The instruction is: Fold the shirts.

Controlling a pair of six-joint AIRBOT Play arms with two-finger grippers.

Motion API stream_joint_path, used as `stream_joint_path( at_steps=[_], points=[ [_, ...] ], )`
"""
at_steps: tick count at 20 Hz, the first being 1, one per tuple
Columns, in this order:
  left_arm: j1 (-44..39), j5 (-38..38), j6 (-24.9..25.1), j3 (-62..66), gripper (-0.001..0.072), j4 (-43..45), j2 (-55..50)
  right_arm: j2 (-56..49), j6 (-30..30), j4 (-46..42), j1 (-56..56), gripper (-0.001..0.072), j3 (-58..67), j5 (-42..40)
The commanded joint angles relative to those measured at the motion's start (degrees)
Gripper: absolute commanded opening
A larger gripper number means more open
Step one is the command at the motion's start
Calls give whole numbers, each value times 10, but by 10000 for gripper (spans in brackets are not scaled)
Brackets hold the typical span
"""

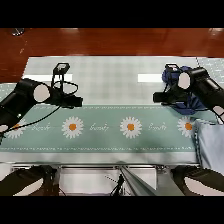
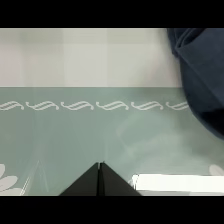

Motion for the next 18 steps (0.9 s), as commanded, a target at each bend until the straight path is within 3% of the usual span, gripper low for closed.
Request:
stream_joint_path(
  at_steps=[1,5,9,10,11,12,14,18],
  points=[
    [0,0,0,0,22,0,0,0,0,0,0,24,0,0],
    [0,0,0,0,22,0,0,0,0,0,0,24,0,-14],
    [0,60,0,-1,41,7,-1,-1,0,-49,0,27,0,-120],
    [1,91,0,0,221,26,-1,-1,4,-97,0,121,0,-147],
    [1,123,0,0,559,50,-1,-1,26,-162,0,508,0,-176],
    [2,147,0,1,704,77,-1,-1,47,-214,-4,616,1,-202],
    [16,172,0,7,704,99,0,-5,57,-256,-42,615,17,-237],
    [56,186,0,8,703,99,-1,-52,93,-240,-179,615,49,-254]
  ],
)
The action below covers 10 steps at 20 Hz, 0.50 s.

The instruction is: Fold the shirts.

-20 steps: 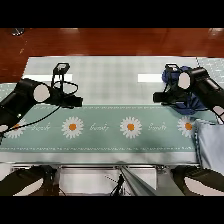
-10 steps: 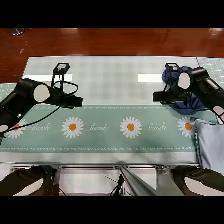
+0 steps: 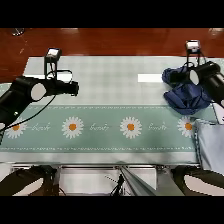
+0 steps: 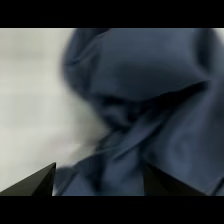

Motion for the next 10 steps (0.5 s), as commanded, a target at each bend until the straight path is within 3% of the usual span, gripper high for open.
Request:
stream_joint_path(
  at_steps=[1,5,9,10],
  points=[
    [28,26,0,2,703,15,0,-42,28,-11,-109,615,22,-32],
    [45,26,0,2,702,14,-4,-112,11,73,-199,615,24,-32],
    [45,15,0,2,703,10,-27,-164,-96,227,-221,607,24,-13],
    [45,-2,0,2,702,-2,-33,-167,-119,258,-220,561,24,-7]
  ],
)
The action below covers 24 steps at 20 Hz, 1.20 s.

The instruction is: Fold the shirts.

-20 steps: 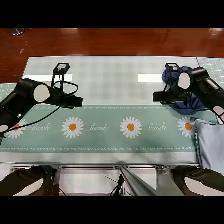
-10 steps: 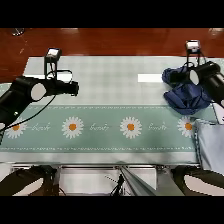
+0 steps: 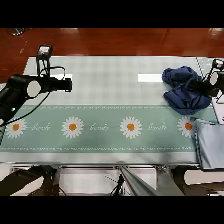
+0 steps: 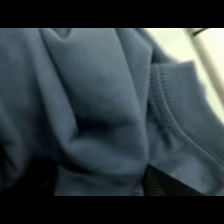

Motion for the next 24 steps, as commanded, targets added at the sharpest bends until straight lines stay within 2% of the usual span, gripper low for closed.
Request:
stream_joint_path(
  at_steps=[1,2,3,4,7,9,13,17,21,24],
  points=[
    [3,-51,0,1,702,-32,-17,-28,-94,144,-18,415,1,21],
    [3,-88,0,1,702,-46,-17,-28,-116,173,-18,271,3,33],
    [1,-131,1,1,703,-54,-16,-28,-145,205,-18,57,10,57],
    [1,-168,10,1,703,-56,-12,-27,-173,238,-18,25,24,86],
    [6,-258,80,0,702,-55,25,16,-226,322,-18,24,84,158],
    [9,-278,80,-8,703,-61,84,84,-226,349,-18,24,120,164],
    [9,-228,80,-94,702,-176,268,238,-226,400,-12,23,183,157],
    [9,-186,80,-200,703,-302,419,328,-229,382,48,23,283,152],
    [9,-188,69,-245,703,-316,451,359,-247,374,136,23,383,172],
    [9,-187,69,-249,702,-315,442,378,-248,348,210,23,395,220]
  ],
)
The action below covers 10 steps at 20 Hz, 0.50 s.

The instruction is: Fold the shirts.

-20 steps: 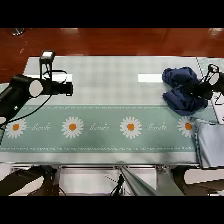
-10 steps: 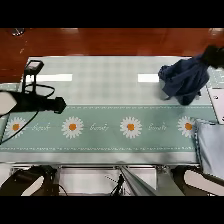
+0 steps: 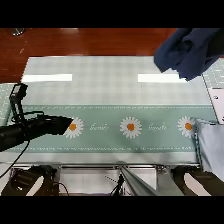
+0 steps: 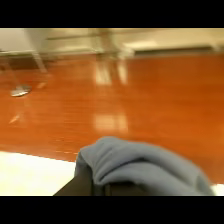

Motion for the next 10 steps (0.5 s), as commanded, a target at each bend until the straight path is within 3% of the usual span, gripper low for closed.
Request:
stream_joint_path(
  at_steps=[1,3,6,8,10],
  points=[
    [0,3,-2,-15,703,-16,9,22,-5,-25,87,23,30,74],
    [0,3,-2,-15,702,-16,8,20,5,-38,141,23,7,128],
    [0,3,-2,-15,702,-16,7,20,29,-42,238,23,-112,138],
    [0,3,-2,-15,703,-16,7,19,63,-43,310,23,-242,69],
    [0,4,-2,-15,703,-16,7,-5,112,-42,376,24,-366,-54]
  ],
)
